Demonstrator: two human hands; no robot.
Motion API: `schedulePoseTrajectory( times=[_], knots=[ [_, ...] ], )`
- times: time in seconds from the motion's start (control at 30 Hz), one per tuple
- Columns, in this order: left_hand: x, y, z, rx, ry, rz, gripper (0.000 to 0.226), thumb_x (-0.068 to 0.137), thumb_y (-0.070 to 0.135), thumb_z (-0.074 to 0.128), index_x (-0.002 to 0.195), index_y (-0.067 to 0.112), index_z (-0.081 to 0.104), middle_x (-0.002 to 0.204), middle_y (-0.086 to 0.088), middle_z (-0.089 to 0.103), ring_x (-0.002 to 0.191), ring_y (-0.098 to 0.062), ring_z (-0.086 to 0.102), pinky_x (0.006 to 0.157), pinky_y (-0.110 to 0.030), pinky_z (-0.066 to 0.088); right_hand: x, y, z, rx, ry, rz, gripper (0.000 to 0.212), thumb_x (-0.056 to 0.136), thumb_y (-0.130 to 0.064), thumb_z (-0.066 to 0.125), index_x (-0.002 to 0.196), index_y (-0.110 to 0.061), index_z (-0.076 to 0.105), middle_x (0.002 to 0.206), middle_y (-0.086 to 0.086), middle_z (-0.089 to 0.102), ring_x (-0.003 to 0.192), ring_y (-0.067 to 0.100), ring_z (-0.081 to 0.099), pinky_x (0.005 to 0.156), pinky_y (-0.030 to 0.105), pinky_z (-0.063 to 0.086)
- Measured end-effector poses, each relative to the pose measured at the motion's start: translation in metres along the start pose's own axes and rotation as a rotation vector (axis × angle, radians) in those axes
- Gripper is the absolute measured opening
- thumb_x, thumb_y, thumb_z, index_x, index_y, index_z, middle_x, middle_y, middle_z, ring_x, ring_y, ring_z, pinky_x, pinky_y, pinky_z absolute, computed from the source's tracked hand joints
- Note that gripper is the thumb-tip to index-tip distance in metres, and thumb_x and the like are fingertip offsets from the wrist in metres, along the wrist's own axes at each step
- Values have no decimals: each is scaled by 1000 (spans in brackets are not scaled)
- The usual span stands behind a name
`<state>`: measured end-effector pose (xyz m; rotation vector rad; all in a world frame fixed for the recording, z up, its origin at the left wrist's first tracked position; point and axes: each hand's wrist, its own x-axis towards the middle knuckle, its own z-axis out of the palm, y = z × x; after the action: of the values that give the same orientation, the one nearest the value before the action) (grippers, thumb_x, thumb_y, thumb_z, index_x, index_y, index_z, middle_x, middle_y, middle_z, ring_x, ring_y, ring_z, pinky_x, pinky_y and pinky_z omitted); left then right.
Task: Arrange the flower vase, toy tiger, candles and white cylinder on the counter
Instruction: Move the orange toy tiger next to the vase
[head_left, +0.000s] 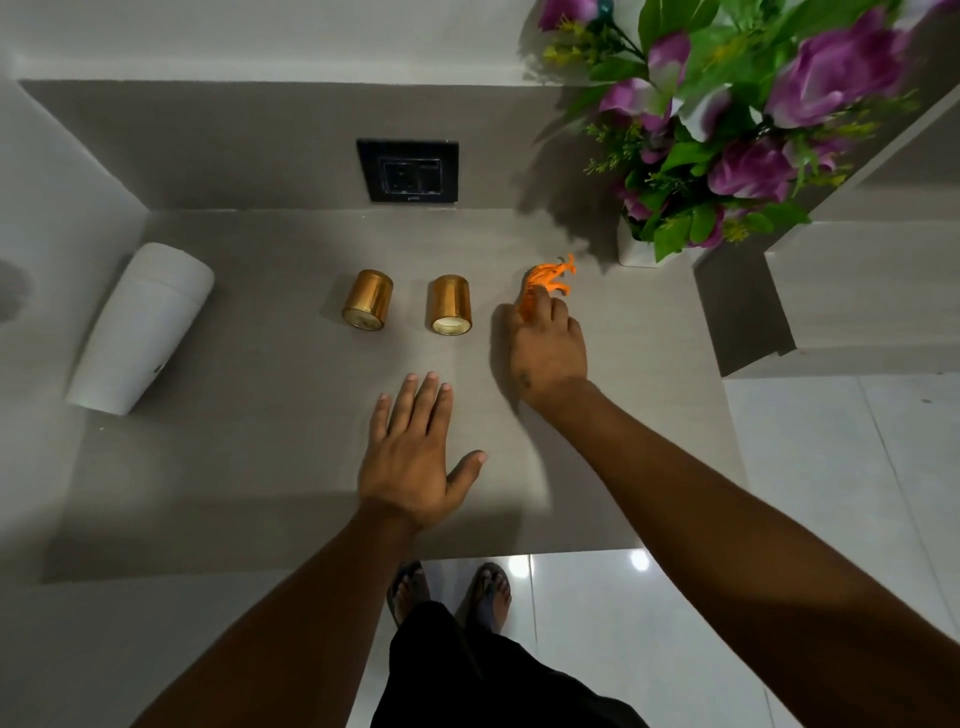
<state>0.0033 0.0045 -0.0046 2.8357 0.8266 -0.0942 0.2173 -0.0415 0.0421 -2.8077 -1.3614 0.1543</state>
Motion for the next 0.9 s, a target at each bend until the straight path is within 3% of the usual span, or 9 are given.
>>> schedulePoseTrajectory(
  times=[0.1, 0.27, 0.4, 0.5, 0.77, 0.9],
  knots=[
    [0, 0, 1, -2, -2, 1, 90, 94, 77, 17, 161, 17, 12, 171, -7, 8, 157, -26, -2, 125, -56, 10, 7, 7, -3, 52, 9, -6, 35, 100, -13, 46, 135, -9, 53, 144, 24, 38, 124, 43, 43, 89, 49, 46],
    [1, 0, 0, 9, -17, -4, 91, 93, 79, 13, 161, 18, 10, 171, -6, 5, 157, -25, -5, 126, -55, 7, 5, 23, -1, 471, 197, 127, 31, 102, -10, 49, 132, -6, 51, 146, 21, 39, 109, 45, 56, 77, 45, 50],
    [1, 1, -1, 18, -27, -4, 92, 93, 78, 12, 161, 18, 9, 171, -6, 4, 157, -26, -6, 126, -55, 7, -5, 22, 7, 764, 400, 203, 28, 102, -17, 56, 127, -5, 54, 135, 18, 47, 106, 33, 57, 86, 26, 42],
    [1, 1, -1, 18, -29, -1, 91, 93, 78, 13, 161, 18, 9, 171, -6, 3, 157, -26, -7, 126, -55, 6, -6, 18, 13, 933, 453, 256, 30, 101, -16, 58, 128, -5, 52, 129, 12, 49, 109, 23, 55, 98, 32, 47],
    [2, 0, 0, 15, -42, -1, 91, 93, 79, 13, 162, 19, 6, 171, -5, 1, 157, -25, -9, 126, -54, 4, 10, 19, 21, 1056, 448, 366, 25, 100, -23, 57, 124, -21, 49, 121, 2, 53, 103, 16, 57, 98, 35, 50],
    [3, 0, -1, 9, -47, 2, 92, 93, 79, 14, 162, 19, 7, 171, -6, 2, 157, -26, -7, 126, -55, 4, 18, 24, 22, 1053, 441, 406, 27, 100, -24, 58, 126, -18, 51, 120, 1, 55, 103, 16, 57, 99, 36, 50]
  ],
)
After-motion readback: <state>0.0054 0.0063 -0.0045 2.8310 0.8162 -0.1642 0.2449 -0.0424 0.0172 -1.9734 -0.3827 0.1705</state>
